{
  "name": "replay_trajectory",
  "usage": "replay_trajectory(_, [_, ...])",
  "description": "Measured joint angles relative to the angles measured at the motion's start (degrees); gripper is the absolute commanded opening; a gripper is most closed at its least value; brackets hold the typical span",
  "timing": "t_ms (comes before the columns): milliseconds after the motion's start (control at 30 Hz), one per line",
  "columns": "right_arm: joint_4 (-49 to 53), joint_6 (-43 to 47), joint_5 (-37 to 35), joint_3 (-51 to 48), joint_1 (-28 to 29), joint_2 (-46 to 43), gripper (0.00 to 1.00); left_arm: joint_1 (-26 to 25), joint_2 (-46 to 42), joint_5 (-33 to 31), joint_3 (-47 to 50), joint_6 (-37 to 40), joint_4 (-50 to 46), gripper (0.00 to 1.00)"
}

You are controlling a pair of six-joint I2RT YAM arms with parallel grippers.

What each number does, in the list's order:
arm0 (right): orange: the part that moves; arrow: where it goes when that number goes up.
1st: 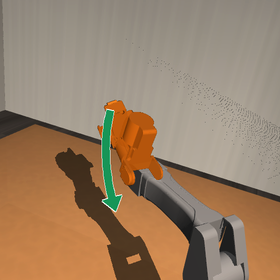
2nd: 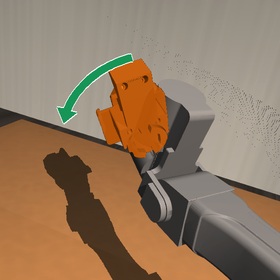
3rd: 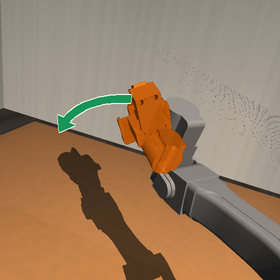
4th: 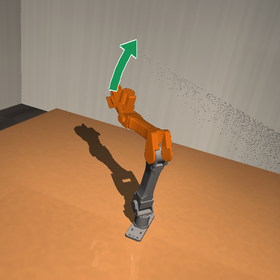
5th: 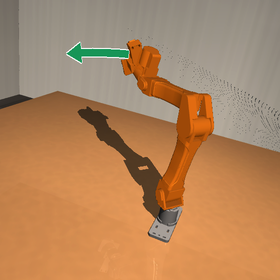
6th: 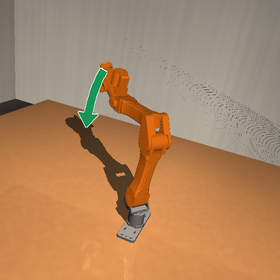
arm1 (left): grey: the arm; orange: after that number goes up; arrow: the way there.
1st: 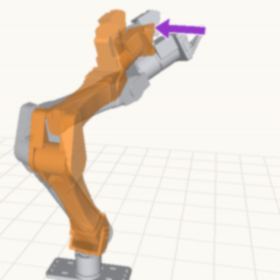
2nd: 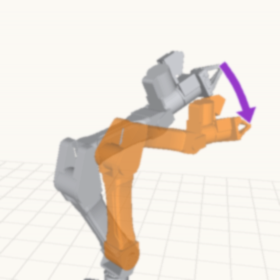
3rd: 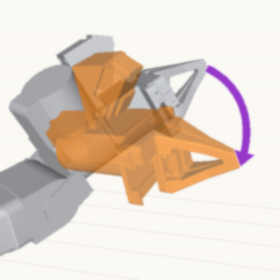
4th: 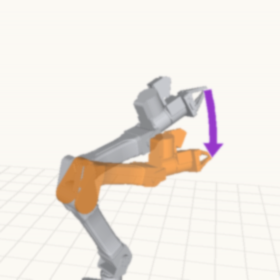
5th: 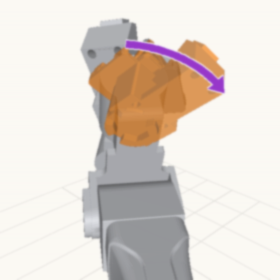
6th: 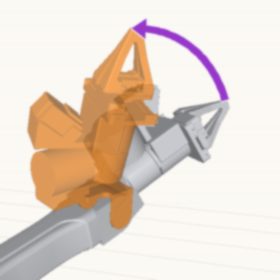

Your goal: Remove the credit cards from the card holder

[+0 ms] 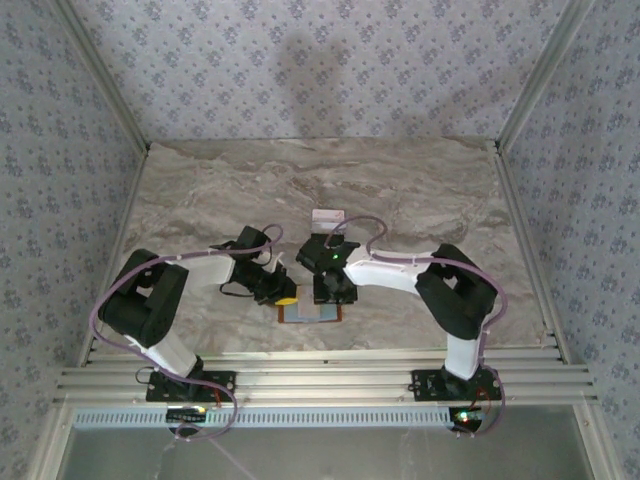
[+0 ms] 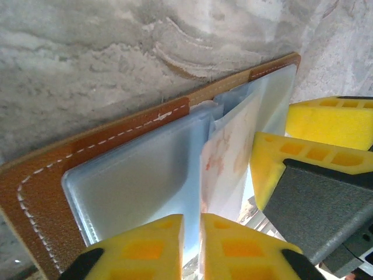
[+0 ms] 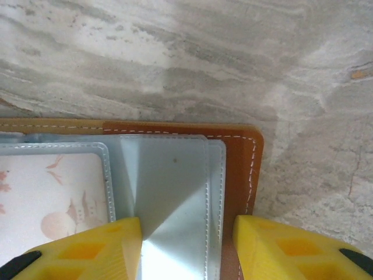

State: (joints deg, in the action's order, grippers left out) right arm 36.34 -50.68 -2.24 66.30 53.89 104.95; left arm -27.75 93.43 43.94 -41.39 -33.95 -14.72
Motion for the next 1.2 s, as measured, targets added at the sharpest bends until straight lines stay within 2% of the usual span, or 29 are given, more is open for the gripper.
replay_trajectory(300, [-0.7, -0.3, 3.0, -4.6, -2.4, -5.6, 0.48, 0.0, 0.1, 0.0, 0.5, -1.0, 1.8, 0.08])
replay_trajectory(467, [-5.3, -0.3, 6.1, -7.3, -3.4, -8.9, 0.46, 0.0, 0.1, 0.1, 0.6, -1.4, 2.2, 0.08])
replay_trajectory(700, [-11.0, -0.5, 9.1, -10.0, -4.0, -8.7, 0.37, -1.0, 0.0, 0.4, 0.5, -3.2, 3.0, 0.1])
replay_trajectory(933, [-15.0, -1.2, 10.6, -11.4, -4.2, -7.8, 0.28, -4.5, 0.0, 0.8, -0.1, -7.0, 5.4, 0.11])
replay_trajectory(1200, [-17.3, -1.5, 11.5, -12.4, -4.4, -7.8, 0.27, -5.9, 2.2, 2.2, 0.2, -12.2, 12.0, 0.09])
